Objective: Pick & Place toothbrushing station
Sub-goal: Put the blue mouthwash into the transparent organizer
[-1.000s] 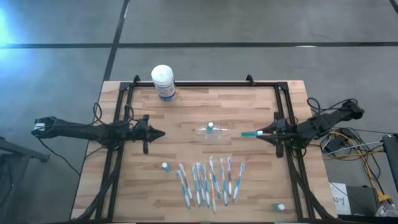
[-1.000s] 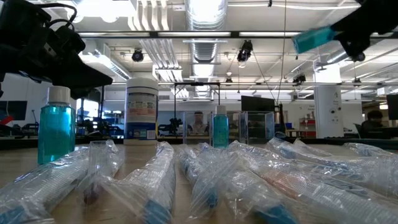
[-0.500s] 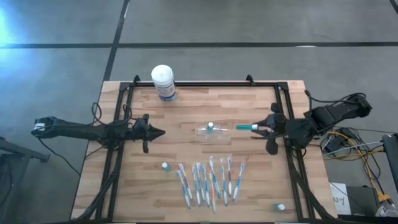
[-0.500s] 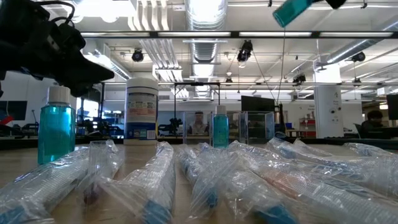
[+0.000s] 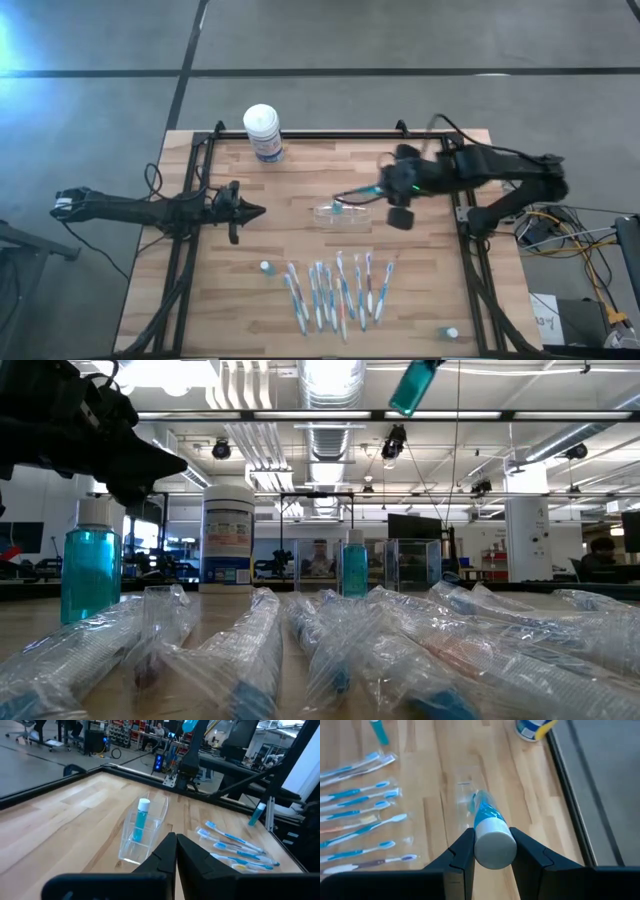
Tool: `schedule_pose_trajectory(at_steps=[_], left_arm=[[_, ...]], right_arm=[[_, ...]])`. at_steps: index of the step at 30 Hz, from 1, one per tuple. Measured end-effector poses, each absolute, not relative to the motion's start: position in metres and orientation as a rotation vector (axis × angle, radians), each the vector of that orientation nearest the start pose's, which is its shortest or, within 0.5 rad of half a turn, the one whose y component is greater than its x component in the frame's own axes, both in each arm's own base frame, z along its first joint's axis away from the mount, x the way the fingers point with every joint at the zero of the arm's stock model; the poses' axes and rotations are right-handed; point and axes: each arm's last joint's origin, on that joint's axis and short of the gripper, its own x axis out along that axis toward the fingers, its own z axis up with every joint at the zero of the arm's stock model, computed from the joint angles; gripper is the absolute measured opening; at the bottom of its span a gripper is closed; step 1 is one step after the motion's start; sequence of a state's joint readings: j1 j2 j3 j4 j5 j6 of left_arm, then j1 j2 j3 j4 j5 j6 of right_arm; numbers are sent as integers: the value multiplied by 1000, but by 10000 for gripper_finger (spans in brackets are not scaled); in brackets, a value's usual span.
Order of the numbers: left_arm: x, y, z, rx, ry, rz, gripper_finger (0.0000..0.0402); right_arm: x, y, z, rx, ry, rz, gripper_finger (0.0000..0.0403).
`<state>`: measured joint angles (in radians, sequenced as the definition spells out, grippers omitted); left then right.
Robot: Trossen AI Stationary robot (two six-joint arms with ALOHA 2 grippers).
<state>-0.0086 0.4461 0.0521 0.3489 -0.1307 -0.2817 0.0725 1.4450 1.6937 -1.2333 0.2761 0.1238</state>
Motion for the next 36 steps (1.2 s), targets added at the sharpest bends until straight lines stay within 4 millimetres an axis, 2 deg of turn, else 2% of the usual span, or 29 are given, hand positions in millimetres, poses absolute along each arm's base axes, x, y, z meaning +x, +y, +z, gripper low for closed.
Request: schedule_pose_trajectory(at_steps=[7, 14, 19, 31, 36], left_arm=[[127, 3, 172, -277, 39, 128, 13], [127, 3, 169, -275, 66, 132, 12], [127, 3, 168, -274, 71, 132, 14], [127, 3, 166, -274, 91, 134, 18], [127, 3, 166, -274, 95, 132, 17]], right_arm=[[322, -14, 379, -50, 1154, -240, 89], [368, -16, 349, -56, 1272, -175, 89], [377, -15, 345, -26, 1290, -146, 89], [398, -15, 307, -13, 1395, -143, 89], [400, -18, 303, -9, 1387, -154, 89]])
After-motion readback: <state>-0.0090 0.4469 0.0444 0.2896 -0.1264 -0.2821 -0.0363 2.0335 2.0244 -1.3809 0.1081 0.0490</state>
